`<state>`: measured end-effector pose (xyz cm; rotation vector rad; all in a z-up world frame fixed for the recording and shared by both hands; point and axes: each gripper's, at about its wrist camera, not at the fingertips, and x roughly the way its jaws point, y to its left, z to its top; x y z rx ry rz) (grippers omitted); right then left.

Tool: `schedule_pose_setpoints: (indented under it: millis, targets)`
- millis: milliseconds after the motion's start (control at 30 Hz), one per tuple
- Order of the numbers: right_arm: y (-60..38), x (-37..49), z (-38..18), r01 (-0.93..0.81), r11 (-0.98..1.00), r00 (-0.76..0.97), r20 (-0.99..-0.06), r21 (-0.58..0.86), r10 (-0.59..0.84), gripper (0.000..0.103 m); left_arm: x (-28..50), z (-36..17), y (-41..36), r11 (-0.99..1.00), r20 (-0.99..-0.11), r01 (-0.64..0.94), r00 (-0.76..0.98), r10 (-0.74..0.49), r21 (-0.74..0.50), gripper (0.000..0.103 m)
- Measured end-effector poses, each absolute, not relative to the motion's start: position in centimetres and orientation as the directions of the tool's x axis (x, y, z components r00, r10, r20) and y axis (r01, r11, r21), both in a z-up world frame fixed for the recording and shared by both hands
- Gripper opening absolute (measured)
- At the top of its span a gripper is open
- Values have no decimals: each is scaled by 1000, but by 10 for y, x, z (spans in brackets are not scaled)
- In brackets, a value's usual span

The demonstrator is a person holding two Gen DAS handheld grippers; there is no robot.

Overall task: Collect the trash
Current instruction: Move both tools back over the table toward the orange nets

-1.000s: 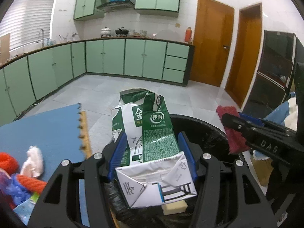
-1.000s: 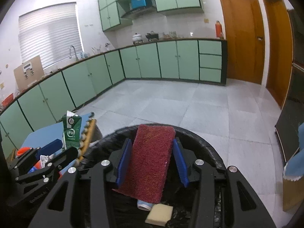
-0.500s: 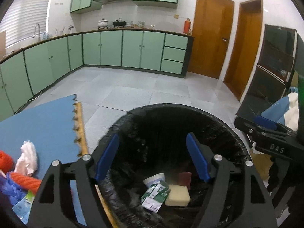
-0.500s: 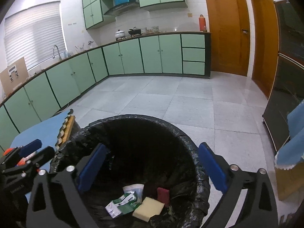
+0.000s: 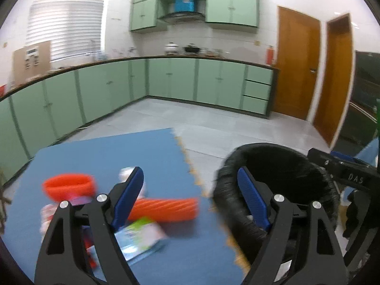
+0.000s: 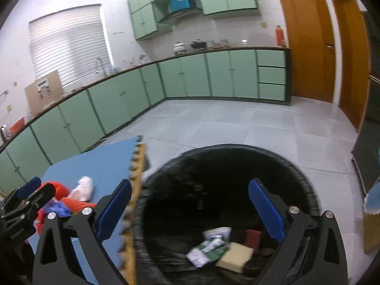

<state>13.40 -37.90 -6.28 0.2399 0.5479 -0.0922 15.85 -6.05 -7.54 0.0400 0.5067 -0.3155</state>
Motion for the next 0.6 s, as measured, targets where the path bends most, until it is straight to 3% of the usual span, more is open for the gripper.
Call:
schedule_pose_setpoints:
  millis: [333, 600]
  targets:
    - [-260, 146, -78, -21, 982, 835, -537, 189, 121, 97, 125, -89, 44, 994, -509, 101, 858, -72, 30, 79]
    - [-194, 145, -108, -134, 980, 787, -586, 144, 194, 97, 115, -117, 92, 1000, -571, 18, 821, -3, 22, 79]
